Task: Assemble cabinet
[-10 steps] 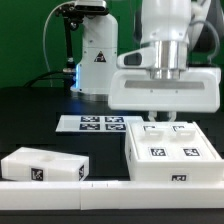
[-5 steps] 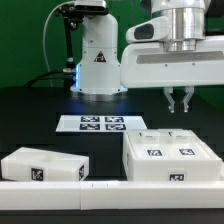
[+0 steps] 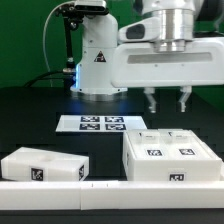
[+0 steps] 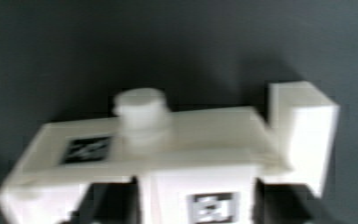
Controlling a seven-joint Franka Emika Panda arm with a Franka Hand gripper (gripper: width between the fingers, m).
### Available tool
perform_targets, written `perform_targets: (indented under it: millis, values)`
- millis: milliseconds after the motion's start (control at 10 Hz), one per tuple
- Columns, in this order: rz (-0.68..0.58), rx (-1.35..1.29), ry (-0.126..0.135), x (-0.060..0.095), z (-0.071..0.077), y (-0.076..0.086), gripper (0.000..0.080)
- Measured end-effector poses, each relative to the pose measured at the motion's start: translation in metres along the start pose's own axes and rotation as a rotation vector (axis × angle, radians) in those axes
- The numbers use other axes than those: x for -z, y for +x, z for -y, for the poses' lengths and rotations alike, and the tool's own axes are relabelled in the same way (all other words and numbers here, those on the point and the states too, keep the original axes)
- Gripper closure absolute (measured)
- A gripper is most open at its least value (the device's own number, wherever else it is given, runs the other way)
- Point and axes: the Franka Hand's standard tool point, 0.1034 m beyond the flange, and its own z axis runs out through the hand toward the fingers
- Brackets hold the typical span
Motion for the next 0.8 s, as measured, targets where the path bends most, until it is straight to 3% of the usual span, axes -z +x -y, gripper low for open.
perform_targets:
  millis: [100, 200, 300, 400, 500, 600, 800]
  values:
    - [-0.035, 0.042, -0.018, -0.001, -0.017, 0.003, 0.0386]
    - [-0.070, 0.069, -0.041, -0.009, -0.027, 0.003, 0.0386]
    - [-0.087, 0.078, -0.056, -0.019, -0.034, -0.001, 0.0186]
    - [-0.080, 0.075, -0.056, -0.028, -0.033, -0.005, 0.0066]
    - [-0.074, 0.053, -0.053, -0.036, -0.024, -0.011, 0.0066]
    - [-0.059, 0.044, -0.047, -0.043, -0.014, -0.018, 0.0013]
    - [-0.048, 0.045, -0.044, -0.052, -0.007, -0.024, 0.0003]
